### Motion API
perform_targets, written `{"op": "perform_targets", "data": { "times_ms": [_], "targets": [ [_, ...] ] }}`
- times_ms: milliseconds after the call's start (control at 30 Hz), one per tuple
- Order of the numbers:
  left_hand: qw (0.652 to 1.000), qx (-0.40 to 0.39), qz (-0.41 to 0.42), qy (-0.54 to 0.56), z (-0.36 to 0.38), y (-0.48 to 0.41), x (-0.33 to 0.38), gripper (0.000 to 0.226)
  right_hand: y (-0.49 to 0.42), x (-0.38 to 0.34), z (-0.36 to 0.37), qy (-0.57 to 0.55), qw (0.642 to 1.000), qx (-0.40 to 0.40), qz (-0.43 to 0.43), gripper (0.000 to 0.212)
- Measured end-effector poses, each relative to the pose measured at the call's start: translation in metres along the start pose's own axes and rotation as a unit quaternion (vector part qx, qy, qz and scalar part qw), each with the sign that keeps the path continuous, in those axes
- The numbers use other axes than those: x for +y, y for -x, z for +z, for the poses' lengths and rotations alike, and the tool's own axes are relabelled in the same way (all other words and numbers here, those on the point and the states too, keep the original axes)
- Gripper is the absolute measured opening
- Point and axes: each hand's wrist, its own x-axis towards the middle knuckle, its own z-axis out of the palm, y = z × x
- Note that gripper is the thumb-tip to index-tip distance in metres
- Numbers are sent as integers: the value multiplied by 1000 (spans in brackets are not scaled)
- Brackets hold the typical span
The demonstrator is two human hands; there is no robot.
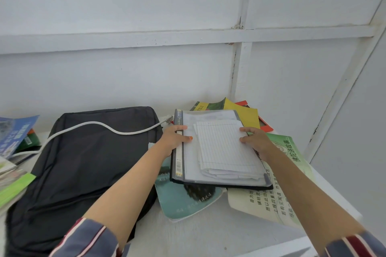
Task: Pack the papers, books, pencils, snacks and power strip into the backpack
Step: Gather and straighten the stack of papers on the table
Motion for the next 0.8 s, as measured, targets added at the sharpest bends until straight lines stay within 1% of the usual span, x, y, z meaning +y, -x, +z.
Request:
{"op": "perform_targets", "data": {
  "times_ms": [267,600,700,800],
  "targets": [
    [999,3,14,-32,0,-3,-1,48,-3,1,5,37,999,10,-3,42],
    [994,29,38,-102,0,-2,-2,51,-1,1,9,86,996,-19,-28,51],
    [991,41,46,-118,-4,3,2,46,-1,0,10,105,994,-21,-33,50],
    [990,50,47,-123,-15,12,8,49,-3,1,10,114,993,-18,-36,50]
  ]
}}
